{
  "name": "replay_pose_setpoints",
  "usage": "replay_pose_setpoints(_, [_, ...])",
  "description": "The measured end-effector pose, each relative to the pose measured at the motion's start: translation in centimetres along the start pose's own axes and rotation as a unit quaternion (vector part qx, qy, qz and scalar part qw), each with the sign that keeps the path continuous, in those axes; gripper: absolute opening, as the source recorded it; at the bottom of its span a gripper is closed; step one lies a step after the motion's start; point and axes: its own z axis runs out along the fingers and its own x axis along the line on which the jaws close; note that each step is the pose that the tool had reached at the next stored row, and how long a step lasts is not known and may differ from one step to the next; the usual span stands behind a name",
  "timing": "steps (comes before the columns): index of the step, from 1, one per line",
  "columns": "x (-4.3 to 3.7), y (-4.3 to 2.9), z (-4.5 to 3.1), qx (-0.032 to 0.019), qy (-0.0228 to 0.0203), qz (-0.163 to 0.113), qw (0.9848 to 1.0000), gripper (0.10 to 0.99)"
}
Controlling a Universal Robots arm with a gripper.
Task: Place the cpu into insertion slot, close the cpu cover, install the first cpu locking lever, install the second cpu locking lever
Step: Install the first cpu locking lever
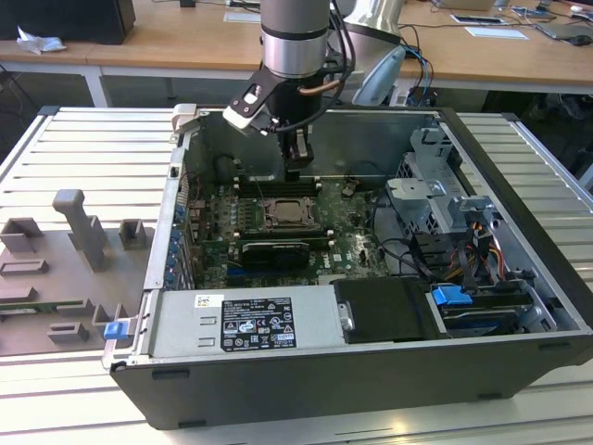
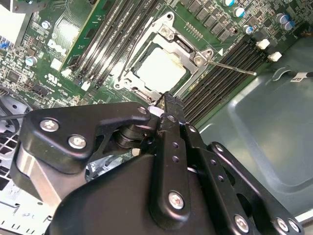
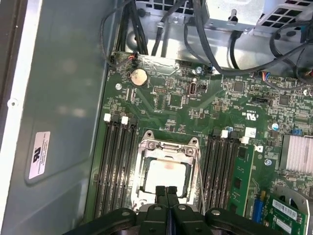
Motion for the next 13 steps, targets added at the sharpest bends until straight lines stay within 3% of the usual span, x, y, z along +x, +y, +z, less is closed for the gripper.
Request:
replay_pose_setpoints(8, [0.0,0.0,0.0,0.0001,0.0008,-0.016,0.9999,0.106])
replay_pose_setpoints(13, [0.0,-0.01,0.0,0.0004,0.002,-0.04,0.9992,0.106])
